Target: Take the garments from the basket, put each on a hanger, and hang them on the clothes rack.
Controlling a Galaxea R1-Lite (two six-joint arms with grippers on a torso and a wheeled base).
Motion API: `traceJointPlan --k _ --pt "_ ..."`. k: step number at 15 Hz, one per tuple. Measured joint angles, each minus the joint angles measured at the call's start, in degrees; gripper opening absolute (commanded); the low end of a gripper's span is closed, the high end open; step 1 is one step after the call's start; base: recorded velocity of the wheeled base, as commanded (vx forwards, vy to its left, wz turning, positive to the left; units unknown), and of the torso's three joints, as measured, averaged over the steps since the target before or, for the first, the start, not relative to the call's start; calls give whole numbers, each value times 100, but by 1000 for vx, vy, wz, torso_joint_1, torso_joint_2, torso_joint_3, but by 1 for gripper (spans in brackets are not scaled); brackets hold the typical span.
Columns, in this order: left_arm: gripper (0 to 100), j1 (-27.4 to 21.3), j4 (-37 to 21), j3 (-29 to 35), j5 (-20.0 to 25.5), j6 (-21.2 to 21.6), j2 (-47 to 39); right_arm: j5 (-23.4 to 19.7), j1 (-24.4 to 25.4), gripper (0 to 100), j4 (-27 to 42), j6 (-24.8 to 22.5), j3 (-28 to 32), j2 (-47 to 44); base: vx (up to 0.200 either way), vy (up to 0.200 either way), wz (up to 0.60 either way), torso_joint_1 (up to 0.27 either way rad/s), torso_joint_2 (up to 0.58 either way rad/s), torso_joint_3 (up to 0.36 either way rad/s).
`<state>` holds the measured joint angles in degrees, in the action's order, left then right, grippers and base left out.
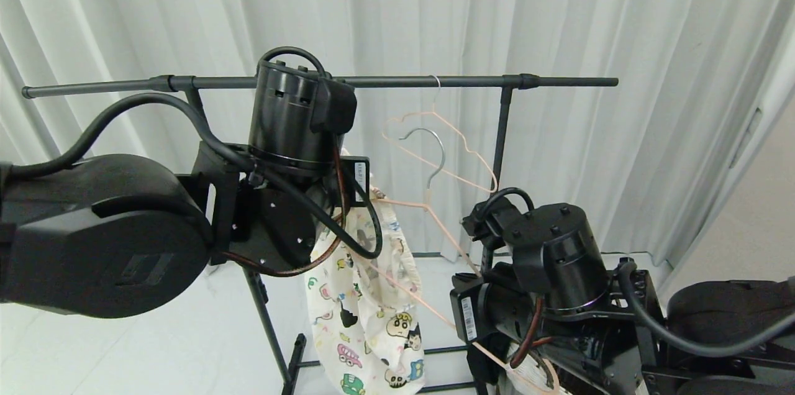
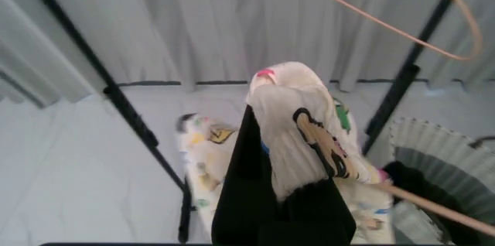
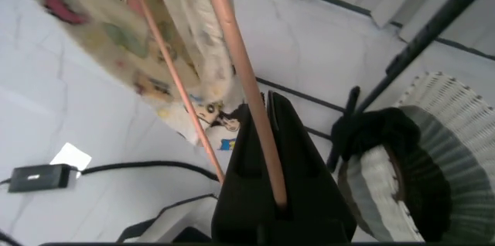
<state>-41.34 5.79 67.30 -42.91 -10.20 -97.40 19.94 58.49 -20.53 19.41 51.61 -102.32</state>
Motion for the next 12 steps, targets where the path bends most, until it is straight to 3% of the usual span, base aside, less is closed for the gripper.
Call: traceJointPlan --k 5,12 --pt "0 -251 0 26 -35 50 -20 236 -102 0 88 -22 -22 77 0 0 0 0 0 0" --pt "0 -962 -2 474 -4 -400 -358 222 146 0 22 10 243 -101 0 0 0 0 0 0"
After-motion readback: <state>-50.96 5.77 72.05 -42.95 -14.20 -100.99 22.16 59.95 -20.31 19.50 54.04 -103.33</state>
